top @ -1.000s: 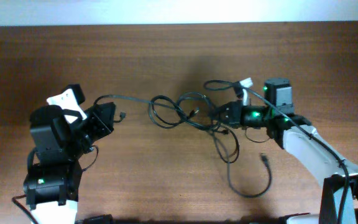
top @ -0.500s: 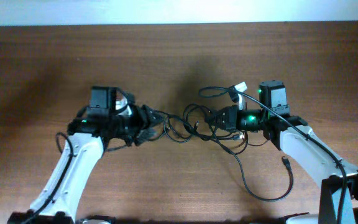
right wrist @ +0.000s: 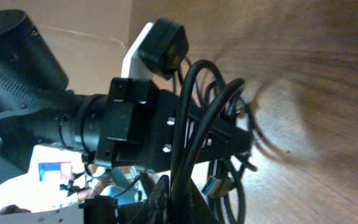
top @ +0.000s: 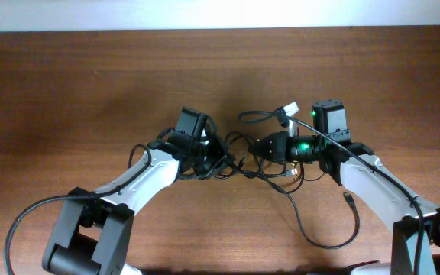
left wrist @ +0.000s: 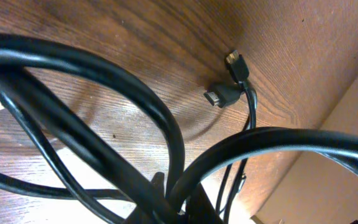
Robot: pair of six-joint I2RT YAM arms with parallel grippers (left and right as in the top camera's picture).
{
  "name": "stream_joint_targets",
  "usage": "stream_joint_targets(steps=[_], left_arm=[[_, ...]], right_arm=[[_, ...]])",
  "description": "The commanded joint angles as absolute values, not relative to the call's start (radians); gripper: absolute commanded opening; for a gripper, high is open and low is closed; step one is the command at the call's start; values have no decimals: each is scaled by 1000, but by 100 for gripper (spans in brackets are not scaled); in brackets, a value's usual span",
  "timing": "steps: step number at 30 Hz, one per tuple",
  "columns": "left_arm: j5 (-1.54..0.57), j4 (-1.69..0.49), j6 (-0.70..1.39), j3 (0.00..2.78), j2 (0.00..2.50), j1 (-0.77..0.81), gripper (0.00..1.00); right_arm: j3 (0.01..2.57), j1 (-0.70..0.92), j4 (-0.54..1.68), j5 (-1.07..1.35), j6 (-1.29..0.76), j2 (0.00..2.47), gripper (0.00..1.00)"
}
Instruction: Untangle cables
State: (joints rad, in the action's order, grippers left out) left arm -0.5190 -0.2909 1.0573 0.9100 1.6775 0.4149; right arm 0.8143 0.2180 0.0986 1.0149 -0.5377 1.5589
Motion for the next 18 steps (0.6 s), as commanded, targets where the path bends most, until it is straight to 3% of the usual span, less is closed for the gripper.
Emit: stream_joint_targets(steps=[1,2,5,9,11,15,18], left_arm=[[-548,-289,1016,913,1689,368,0],[-594,-289,1016,913,1689,326,0],[-655,-299,1096,913,1689,216,0],[-614,-300,1434,913,1689,177,0],[-672,-300,1684,913,1689,181,0],[-969,-300,1852,913,1689,180,0],[-1062,-300,1850,913,1689,180,0]], right_arm=[[818,221,179,727,-518,1555,37],[818,221,217,694,-494,1555,47],[834,220,329,699,-471,1526,54],[902,227,559,823,-467,1304,60],[901,323,583,797,-459,1235,81],[891,570,537,360,-540,1355,80],[891,585,299,358,-540,1533,52]])
